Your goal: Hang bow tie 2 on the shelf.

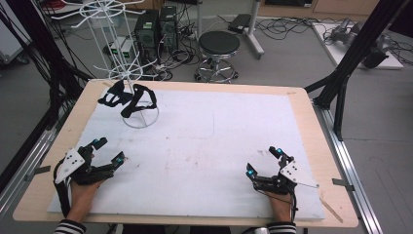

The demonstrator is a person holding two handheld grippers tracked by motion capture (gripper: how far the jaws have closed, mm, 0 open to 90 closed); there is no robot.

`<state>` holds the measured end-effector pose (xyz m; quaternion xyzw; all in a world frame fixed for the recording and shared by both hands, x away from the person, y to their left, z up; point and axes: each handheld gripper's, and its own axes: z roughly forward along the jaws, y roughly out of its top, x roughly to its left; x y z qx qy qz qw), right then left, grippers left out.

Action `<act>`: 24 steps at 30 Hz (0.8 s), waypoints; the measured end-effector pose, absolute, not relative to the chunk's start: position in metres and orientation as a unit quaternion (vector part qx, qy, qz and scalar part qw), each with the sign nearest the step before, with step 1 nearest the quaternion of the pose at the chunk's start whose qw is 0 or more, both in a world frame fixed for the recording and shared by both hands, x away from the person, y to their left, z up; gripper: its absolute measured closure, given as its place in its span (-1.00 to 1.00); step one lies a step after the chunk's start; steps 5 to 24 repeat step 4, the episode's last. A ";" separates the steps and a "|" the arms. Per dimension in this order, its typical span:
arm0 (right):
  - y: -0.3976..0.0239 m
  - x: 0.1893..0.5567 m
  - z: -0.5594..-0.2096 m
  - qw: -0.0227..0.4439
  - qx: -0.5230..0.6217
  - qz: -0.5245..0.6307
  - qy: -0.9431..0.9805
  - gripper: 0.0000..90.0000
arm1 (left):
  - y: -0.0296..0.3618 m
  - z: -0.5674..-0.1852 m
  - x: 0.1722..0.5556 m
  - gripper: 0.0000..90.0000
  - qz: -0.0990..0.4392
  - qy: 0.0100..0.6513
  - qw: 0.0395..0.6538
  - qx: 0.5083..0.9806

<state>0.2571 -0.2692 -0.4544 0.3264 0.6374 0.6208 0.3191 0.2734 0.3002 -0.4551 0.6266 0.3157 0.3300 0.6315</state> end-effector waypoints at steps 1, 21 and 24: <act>-0.269 0.257 -0.454 0.318 0.326 0.620 0.639 -0.99 | 0.300 -0.455 0.273 -0.63 0.330 0.317 0.631 0.626; -0.268 0.257 -0.454 0.318 0.326 0.619 0.639 -0.98 | 0.301 -0.455 0.273 -0.63 0.330 0.316 0.633 0.625; -0.268 0.257 -0.454 0.318 0.326 0.619 0.639 -0.98 | 0.301 -0.455 0.273 -0.63 0.330 0.316 0.633 0.625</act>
